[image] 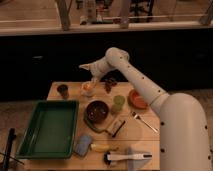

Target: Place apple in paper cup

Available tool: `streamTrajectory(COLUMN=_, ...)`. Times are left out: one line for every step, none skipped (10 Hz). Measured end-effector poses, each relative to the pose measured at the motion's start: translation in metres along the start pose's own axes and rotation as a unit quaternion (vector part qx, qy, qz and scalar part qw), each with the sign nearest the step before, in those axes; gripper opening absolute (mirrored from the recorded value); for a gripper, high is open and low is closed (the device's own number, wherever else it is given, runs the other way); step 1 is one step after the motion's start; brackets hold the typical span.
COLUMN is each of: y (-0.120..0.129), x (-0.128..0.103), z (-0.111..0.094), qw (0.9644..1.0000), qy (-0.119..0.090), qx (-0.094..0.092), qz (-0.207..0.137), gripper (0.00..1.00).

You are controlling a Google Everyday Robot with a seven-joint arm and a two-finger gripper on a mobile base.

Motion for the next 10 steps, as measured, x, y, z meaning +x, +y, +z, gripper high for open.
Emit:
streamTrajectory(y=-0.001, x=0.001, z=0.000, qw=1.0000, qy=-0.001, qx=0.001, qz=0.000, gripper=0.80)
streamTrajectory(y=-0.002, x=0.002, z=0.000, qw=1.0000, qy=-0.001, qx=0.001, qz=0.001, gripper=0.80)
streamTrajectory(y=-0.003, x=0.003, z=0.000, qw=1.0000, qy=-0.001, qx=0.002, qz=0.001, gripper=0.80)
streamTrajectory(y=-0.004, x=0.005, z=0.000, qw=1.0000, qy=-0.002, qx=0.001, qz=0.000, gripper=0.80)
streamTrajectory(y=-0.005, x=0.007, z=-0.001, qw=1.0000, qy=-0.002, qx=0.002, qz=0.000, gripper=0.80)
streamTrajectory(y=-0.005, x=0.008, z=-0.001, qw=1.0000, qy=-0.001, qx=0.001, qz=0.000, gripper=0.80)
streamTrajectory(y=-0.006, x=0.010, z=-0.002, qw=1.0000, qy=-0.001, qx=0.000, qz=0.000, gripper=0.80)
streamTrajectory(y=-0.008, x=0.012, z=-0.003, qw=1.0000, qy=-0.001, qx=0.000, qz=0.000, gripper=0.80)
streamTrajectory(y=-0.008, x=0.014, z=-0.003, qw=1.0000, qy=-0.001, qx=-0.002, qz=0.000, gripper=0.80)
streamTrajectory(y=-0.008, x=0.014, z=-0.002, qw=1.0000, qy=-0.002, qx=-0.003, qz=-0.001, gripper=0.80)
